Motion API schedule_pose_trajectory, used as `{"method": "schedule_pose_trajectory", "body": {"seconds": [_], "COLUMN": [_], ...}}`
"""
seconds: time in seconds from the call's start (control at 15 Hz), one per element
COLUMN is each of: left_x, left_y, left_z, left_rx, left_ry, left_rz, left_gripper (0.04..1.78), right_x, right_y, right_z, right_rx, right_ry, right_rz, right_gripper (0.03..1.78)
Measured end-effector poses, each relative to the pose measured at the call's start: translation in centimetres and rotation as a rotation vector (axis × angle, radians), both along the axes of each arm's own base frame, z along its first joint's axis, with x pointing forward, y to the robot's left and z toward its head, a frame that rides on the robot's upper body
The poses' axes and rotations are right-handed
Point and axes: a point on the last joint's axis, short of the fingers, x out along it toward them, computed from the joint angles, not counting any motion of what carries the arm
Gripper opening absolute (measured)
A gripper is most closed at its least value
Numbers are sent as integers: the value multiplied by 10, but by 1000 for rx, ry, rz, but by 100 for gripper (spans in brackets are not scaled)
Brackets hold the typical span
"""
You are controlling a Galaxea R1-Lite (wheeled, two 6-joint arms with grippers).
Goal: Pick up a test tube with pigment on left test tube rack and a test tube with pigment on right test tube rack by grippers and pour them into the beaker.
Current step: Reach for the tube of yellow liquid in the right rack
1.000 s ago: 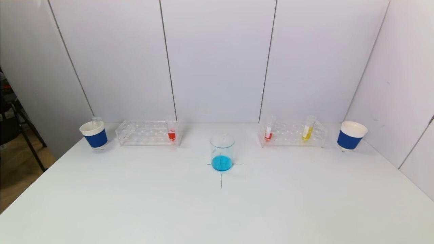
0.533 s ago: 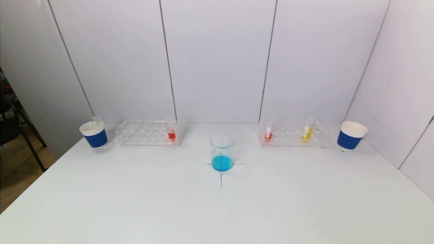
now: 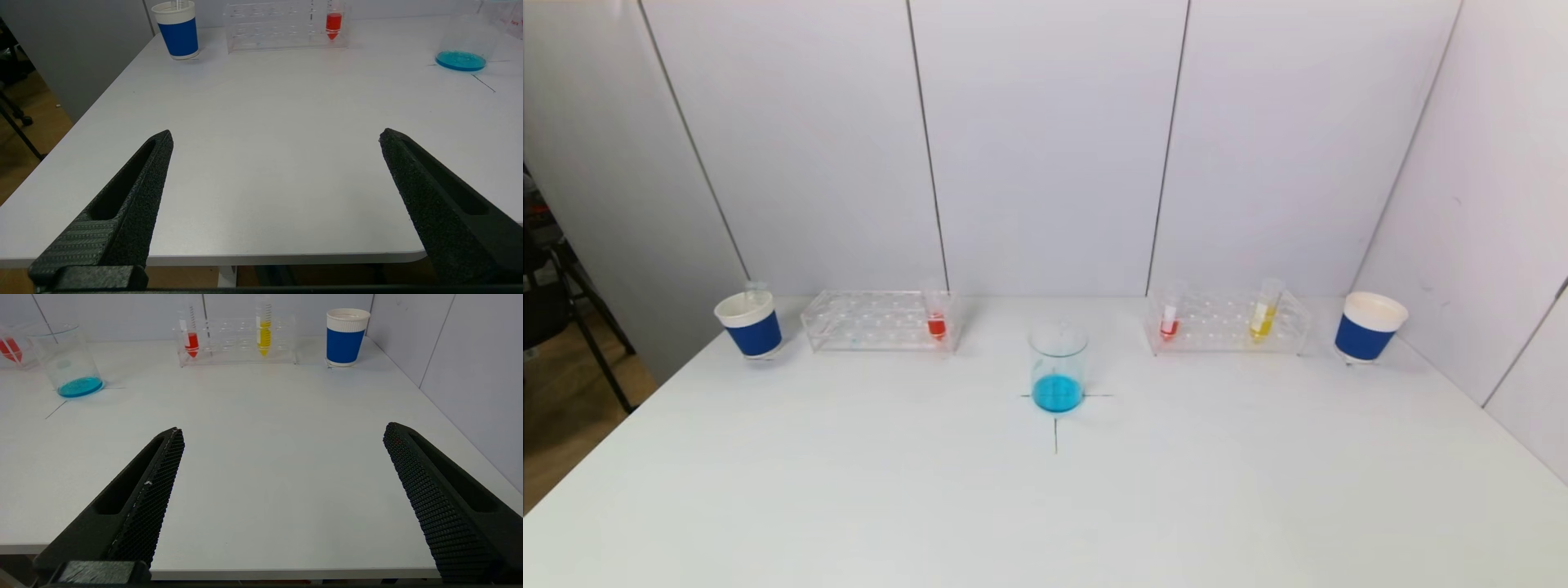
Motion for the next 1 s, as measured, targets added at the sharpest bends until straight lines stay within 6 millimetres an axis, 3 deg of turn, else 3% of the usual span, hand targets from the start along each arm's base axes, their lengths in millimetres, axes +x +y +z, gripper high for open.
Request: {"method": "schedule_pose_trajectory", "body": {"seconds": [1.0], "left_x": [0], "left_y": [0], "left_z": [0], "left_rx": [0], "left_ry": [-1], "left_rz": [0], "left_gripper": [176], "right_x": [0], "right_y": [0], "right_z": [1], "right_rx": [-12], "right_ry": [-4], "right_rz": [-4], "right_gripper": [177]}}
